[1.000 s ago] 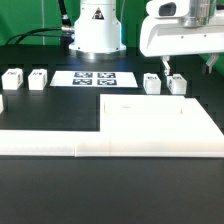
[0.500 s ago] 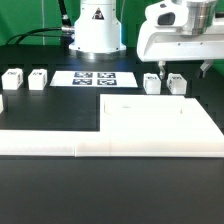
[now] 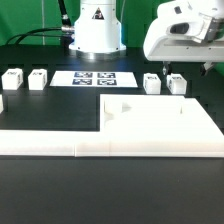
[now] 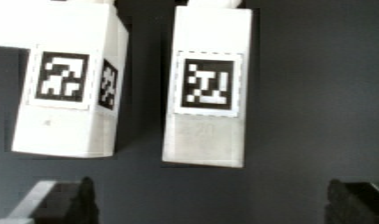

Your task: Assemble square table

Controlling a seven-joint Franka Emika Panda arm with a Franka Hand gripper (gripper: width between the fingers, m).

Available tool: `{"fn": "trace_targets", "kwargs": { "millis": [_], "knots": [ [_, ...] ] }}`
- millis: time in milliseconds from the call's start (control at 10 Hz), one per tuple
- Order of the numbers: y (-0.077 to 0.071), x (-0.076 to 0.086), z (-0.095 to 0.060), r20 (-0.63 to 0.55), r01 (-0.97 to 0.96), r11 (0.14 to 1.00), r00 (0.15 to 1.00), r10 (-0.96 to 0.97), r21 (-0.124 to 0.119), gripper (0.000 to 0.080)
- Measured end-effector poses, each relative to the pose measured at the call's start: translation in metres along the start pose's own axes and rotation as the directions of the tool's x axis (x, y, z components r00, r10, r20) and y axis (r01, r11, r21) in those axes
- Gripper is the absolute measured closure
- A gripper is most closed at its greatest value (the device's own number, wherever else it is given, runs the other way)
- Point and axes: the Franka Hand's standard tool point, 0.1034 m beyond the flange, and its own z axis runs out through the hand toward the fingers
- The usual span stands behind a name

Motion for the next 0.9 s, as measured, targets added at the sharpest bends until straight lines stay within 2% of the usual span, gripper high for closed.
{"fn": "trace_targets", "kwargs": {
  "millis": [300,400,600,700,900],
  "knots": [
    [0.004,-0.006,0.005,0.237,-0.008,1.0,0.972,0.013,-0.025,0.015],
    [0.004,-0.003,0.007,0.265,-0.008,1.0,0.964,0.015,-0.026,0.015],
    [0.007,-0.01,0.013,0.398,-0.001,0.999,0.917,0.02,-0.047,0.015],
    [0.002,-0.007,0.017,0.398,-0.03,0.999,0.917,0.043,-0.04,0.015],
    [-0.002,-0.011,0.024,0.417,-0.044,0.999,0.908,0.051,-0.026,0.015]
  ]
}}
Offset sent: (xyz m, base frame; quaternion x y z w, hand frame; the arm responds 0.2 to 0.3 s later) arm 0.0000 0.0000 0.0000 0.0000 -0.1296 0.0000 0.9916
